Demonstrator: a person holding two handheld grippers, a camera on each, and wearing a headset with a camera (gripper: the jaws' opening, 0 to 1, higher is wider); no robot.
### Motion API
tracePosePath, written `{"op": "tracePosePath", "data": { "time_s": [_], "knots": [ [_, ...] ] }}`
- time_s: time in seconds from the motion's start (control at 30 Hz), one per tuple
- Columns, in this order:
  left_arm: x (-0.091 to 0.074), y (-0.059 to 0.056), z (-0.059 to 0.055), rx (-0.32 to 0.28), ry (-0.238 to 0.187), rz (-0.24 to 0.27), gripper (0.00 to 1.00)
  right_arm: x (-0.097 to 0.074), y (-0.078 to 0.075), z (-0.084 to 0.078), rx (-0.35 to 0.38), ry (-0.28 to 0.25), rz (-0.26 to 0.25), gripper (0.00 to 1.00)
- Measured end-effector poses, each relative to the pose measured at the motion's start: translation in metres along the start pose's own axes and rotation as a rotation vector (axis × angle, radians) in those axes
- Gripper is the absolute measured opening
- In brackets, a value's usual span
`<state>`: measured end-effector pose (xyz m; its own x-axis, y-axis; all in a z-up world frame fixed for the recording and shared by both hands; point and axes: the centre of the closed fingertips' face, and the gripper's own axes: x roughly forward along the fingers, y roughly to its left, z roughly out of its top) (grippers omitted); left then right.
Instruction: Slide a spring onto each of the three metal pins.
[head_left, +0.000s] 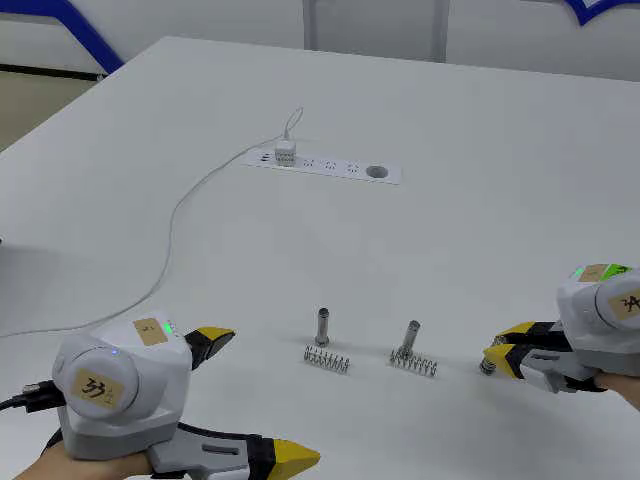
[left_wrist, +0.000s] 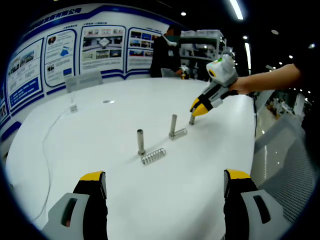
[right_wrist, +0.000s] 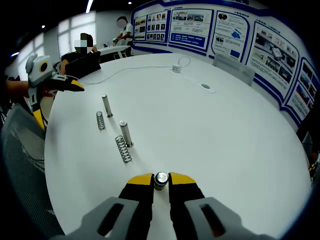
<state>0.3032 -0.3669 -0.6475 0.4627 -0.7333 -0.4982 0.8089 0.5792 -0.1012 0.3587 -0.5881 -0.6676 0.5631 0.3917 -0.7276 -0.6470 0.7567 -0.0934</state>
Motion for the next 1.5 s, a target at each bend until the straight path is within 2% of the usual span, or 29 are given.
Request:
{"op": "tracePosePath", "data": {
  "time_s": [0.43,0.67,0.8,0.93,1.1,1.33,1.5],
  "knots": [
    [-0.001,-0.001,0.002,0.007,-0.004,-0.004,0.99,-0.007,0.000,0.005,-0.005,-0.020,-0.010,0.17],
    [-0.001,-0.002,0.004,0.014,-0.006,-0.009,0.99,-0.019,-0.002,0.011,-0.012,-0.042,-0.026,0.18],
    [-0.002,-0.002,0.004,0.005,-0.014,-0.009,0.99,-0.026,0.000,0.016,0.000,-0.074,-0.035,0.18],
    [-0.003,-0.002,0.004,0.011,-0.011,-0.007,0.99,-0.029,0.004,0.022,-0.018,-0.108,-0.035,0.18],
    [-0.005,0.001,0.007,0.009,-0.022,-0.001,0.99,-0.030,0.016,0.034,-0.025,-0.151,-0.008,0.18],
    [-0.008,0.003,0.007,-0.006,-0.033,0.009,0.98,-0.019,0.034,0.036,-0.051,-0.143,0.037,0.18],
    [-0.011,0.008,0.004,0.002,-0.019,0.016,0.98,-0.012,0.044,0.037,-0.075,-0.134,0.070,0.18]
  ]
}}
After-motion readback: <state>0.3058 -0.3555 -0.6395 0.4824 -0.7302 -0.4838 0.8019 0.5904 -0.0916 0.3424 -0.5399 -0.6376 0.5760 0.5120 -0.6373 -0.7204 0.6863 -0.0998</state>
